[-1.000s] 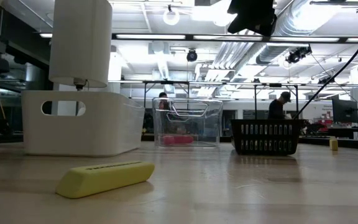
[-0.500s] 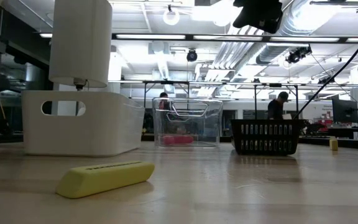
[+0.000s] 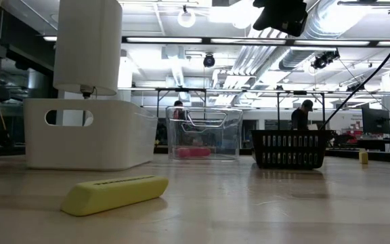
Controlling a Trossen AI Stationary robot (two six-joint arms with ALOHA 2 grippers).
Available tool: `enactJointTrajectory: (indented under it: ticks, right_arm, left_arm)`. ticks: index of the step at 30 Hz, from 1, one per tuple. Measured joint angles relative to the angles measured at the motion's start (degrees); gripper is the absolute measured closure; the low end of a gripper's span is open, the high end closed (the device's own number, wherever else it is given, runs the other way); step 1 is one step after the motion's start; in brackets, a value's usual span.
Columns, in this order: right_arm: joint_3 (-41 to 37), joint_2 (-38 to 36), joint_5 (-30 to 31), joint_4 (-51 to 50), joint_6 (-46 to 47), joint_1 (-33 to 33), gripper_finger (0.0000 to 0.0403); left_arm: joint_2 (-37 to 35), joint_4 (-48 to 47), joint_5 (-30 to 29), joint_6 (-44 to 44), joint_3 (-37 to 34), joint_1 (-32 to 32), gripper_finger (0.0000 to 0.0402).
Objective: Pick & Place School Supplies
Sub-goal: Put the hole puncher into the transparent bin
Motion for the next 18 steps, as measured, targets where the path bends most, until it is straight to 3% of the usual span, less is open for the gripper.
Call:
enactJointTrajectory:
  ticks: [18]
  right_arm:
    - [0.0,0.0,-0.02,-0.02,-0.15,0.0,0.027]
  left_arm:
    - [-0.07,5.84,0.68,3.99,2.87,-2.06,0.0355]
